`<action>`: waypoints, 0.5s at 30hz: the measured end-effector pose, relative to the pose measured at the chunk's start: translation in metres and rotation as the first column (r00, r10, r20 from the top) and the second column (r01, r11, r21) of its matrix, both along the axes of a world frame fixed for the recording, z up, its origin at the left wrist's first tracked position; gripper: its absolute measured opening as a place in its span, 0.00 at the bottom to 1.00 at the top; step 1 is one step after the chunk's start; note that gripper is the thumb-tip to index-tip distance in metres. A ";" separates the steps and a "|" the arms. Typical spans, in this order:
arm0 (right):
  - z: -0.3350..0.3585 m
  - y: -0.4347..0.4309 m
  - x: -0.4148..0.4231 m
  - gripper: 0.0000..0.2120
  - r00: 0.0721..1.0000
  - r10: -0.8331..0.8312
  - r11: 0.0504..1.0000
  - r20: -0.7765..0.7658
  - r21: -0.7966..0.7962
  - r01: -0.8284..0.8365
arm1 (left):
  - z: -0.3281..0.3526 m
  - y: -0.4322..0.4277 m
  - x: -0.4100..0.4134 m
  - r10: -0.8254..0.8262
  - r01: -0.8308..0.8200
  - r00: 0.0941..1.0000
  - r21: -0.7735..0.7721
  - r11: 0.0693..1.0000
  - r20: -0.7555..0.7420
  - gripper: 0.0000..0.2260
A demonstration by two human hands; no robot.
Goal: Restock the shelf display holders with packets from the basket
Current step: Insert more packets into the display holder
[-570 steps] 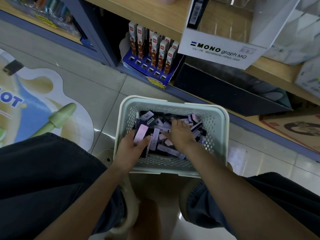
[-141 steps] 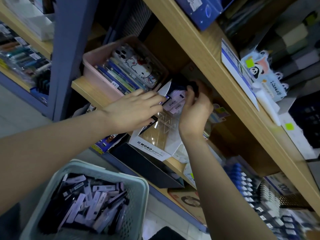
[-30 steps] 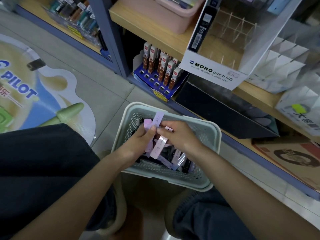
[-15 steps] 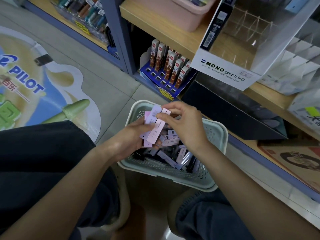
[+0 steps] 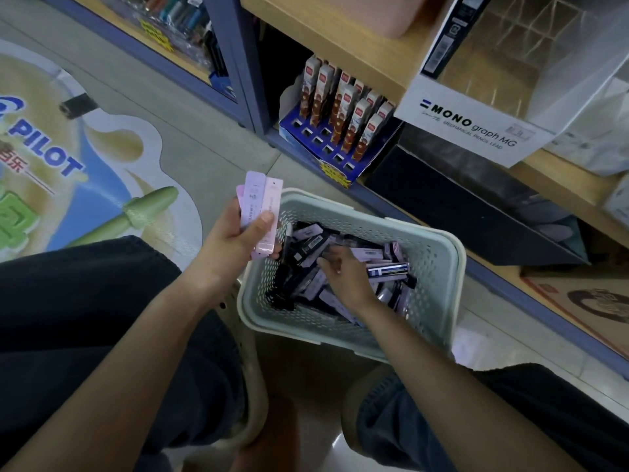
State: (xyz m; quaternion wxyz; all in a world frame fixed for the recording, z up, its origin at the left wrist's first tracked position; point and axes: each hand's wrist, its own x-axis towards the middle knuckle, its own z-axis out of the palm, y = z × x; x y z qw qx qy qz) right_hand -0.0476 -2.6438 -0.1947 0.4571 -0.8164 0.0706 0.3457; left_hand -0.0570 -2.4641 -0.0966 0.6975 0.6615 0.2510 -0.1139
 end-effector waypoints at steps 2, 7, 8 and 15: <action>-0.011 0.011 0.001 0.16 0.997 -0.038 0.999 -0.066 0.008 0.038 | -0.002 0.002 -0.002 -0.013 0.013 1.000 0.014 1.000 -0.003 0.05; -0.029 0.034 0.013 0.16 0.958 -0.254 0.966 -0.131 -0.083 0.245 | -0.002 0.004 -0.004 -0.054 0.054 0.998 0.014 0.998 -0.008 0.08; -0.031 0.037 0.015 0.19 0.953 -0.272 0.959 -0.137 -0.120 0.256 | -0.002 0.004 -0.004 -0.053 0.053 0.999 0.009 0.999 -0.007 0.09; -0.041 0.043 0.017 0.19 0.944 -0.320 0.905 -0.087 -0.325 0.276 | 0.000 0.011 -0.008 -0.006 0.006 1.000 0.003 1.000 -0.023 0.06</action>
